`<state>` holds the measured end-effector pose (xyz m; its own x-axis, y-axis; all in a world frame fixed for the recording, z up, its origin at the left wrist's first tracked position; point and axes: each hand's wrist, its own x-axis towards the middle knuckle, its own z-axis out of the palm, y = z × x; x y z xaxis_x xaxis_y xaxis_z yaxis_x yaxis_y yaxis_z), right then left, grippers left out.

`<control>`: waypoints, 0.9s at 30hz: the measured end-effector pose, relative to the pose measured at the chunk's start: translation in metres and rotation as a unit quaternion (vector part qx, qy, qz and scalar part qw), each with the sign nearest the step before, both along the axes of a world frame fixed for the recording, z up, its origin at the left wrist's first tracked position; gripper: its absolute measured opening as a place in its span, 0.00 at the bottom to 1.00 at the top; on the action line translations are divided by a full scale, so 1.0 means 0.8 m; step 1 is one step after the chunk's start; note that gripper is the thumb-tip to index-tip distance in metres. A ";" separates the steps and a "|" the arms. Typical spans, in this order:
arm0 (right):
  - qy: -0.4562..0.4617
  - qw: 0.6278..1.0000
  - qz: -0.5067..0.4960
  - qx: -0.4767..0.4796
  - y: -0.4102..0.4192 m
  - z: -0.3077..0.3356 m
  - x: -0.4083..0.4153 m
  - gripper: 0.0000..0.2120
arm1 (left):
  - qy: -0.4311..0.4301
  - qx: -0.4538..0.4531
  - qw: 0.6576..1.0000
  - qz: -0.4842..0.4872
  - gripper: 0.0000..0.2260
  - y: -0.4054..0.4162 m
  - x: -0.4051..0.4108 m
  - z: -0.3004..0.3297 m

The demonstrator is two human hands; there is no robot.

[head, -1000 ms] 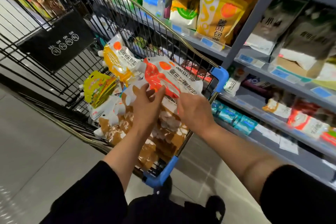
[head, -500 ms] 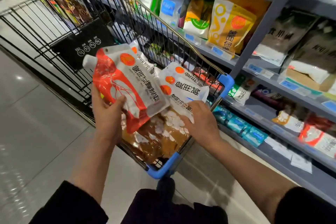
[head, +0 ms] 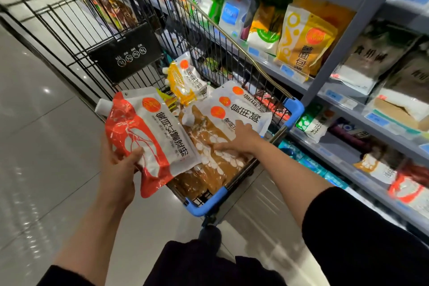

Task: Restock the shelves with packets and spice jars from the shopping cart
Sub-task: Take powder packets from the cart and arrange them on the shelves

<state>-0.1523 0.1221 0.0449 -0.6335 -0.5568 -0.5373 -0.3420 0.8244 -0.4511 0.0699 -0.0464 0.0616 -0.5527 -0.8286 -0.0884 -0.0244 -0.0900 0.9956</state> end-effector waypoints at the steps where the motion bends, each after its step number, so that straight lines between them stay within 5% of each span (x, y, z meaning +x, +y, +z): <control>1: 0.011 1.000 -0.005 0.008 0.000 0.002 -0.004 0.56 | 0.005 0.000 1.000 -0.006 0.29 0.003 -0.001 -0.001; 4: 0.011 0.999 -0.037 -0.009 0.000 0.002 -0.008 0.63 | 0.003 -0.002 1.000 -0.013 0.29 0.007 -0.006 -0.004; 9: -0.020 0.998 -0.052 0.011 -0.004 -0.004 -0.014 0.56 | 0.001 0.006 1.000 -0.011 0.28 0.009 -0.003 -0.013; 19: -0.078 0.989 -0.113 -0.048 -0.011 -0.011 -0.008 0.72 | 0.001 0.027 0.999 -0.019 0.28 0.021 -0.006 -0.015; 21: -0.077 0.981 -0.150 -0.099 -0.007 -0.008 -0.006 0.58 | -0.002 0.033 0.999 -0.020 0.28 0.019 -0.006 -0.015; 24: -0.133 0.943 -0.209 -0.224 0.003 0.000 -0.010 0.23 | -0.007 0.042 0.999 -0.021 0.28 0.018 -0.007 -0.012; 27: -0.153 0.921 -0.204 -0.294 0.010 0.009 -0.010 0.18 | -0.005 0.045 0.999 -0.025 0.28 0.015 -0.008 -0.011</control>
